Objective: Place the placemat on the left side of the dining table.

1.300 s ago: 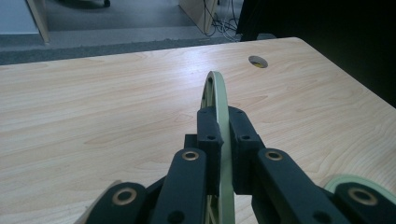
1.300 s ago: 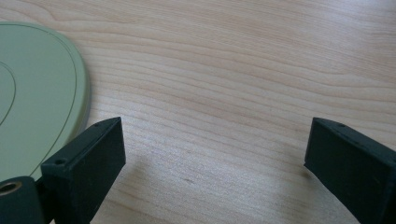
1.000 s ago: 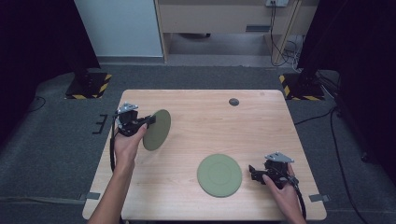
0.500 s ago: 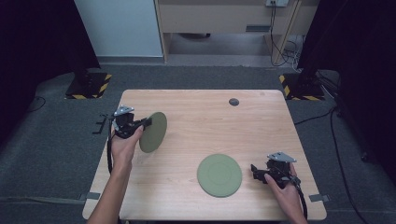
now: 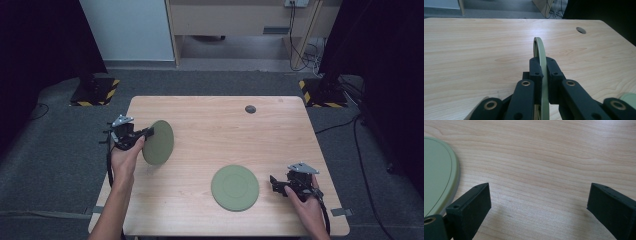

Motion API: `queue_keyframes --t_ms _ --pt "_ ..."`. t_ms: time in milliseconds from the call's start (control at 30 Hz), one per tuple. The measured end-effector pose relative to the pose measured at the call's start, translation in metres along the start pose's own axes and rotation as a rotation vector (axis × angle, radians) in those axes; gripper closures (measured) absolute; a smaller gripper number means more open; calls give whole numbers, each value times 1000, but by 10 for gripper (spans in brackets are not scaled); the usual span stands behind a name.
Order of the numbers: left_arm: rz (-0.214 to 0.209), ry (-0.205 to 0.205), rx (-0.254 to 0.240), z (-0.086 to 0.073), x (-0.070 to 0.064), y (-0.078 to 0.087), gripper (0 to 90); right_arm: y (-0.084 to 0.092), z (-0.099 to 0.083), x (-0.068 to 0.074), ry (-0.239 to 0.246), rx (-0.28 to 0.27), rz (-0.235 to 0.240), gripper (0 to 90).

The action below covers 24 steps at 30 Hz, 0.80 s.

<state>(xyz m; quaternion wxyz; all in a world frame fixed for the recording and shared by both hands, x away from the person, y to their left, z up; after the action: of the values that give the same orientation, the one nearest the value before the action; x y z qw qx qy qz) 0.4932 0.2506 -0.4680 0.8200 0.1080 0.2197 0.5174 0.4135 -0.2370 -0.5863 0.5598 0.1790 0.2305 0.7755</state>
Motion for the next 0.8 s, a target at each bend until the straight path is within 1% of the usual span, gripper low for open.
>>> queue_keyframes --t_ms 100,200,367,500,633,800 --pt "9 3 1 -2 7 2 849 0 0 -2 3 1 -7 53" --pt "22 20 4 -4 15 5 849 0 -1 -2 -5 3 -6 52" --pt "38 23 12 -5 25 7 848 0 1 -4 -6 -1 -14 53" --pt "56 28 11 -8 30 7 849 0 0 -5 -6 2 -16 53" --pt "54 38 13 -7 32 7 849 0 -1 -5 -3 4 -17 52" --pt "55 31 15 -6 33 6 849 0 0 -7 -4 2 -21 53"
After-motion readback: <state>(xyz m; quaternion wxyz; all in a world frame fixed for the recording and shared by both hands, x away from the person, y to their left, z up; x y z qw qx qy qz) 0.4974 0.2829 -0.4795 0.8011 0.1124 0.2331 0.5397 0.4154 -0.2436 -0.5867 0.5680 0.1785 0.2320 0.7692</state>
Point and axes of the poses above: each handheld gripper's, and its own axes: y roughly backward along the jaws, z roughly out of its top, x roughly to its left, the point moved 8 cm from there along -y, roughly forward along the jaws, and after that the axes turned 7 degrees about -x, right-handed, at the moved point
